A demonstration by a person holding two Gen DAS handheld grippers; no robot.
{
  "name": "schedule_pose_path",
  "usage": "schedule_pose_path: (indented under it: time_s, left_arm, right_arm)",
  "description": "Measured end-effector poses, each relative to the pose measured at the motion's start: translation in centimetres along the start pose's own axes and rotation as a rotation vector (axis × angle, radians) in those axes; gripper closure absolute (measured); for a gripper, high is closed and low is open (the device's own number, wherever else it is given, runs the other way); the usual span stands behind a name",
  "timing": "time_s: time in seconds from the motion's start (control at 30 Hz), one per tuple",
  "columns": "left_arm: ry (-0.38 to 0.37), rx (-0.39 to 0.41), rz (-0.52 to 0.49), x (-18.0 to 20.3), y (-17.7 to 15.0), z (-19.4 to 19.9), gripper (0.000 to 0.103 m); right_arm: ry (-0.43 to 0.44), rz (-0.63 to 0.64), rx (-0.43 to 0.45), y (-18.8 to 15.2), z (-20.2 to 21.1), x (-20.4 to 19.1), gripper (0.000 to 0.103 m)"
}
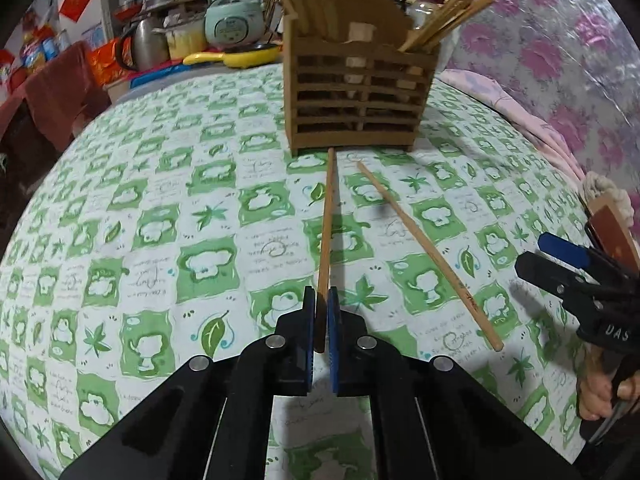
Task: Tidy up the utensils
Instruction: 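Close the left gripper on a chopstick while the right gripper grasps another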
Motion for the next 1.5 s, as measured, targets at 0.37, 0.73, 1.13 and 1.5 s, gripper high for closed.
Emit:
schedule_pose_path:
  time_s: [0.37, 0.73, 1.13, 1.5]
  left_arm:
    - [0.010, -0.064, 0.005, -0.4, -0.9, -1.3, 0.095]
    - [-0.019, -0.067, 0.043, -1.1, -1.4, -0.7, 0.096]
    - [0.003, -0.065, 0.027, -0.9, -1.5, -0.9, 0.095]
    - [0.000, -0.050, 0.016, -0.7, -1.4, -0.7, 0.097]
  right_arm:
    - [0.046, 0.117, -0.050, -1.1, -0.6, -3.1, 0.026]
    - [0.094, 0.214, -0.132, -2.9, -1.3, -5.8, 0.046]
    - [0.041, 0.258, -0.217, -4.1, -2.7, -6.0, 0.076]
    - [0.088, 0.156, -0.200, -3.8, -2.4, -4.7, 0.094]
Point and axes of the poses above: each gripper's, at about its wrist camera, not at the fingertips, and z roughly against the way its jaws point, x to its right, y to its top, the point moved 10 cm from there along -z, roughly the way its jaws point, and after that the axes turned 13 degrees about y, right-handed, at the moved point
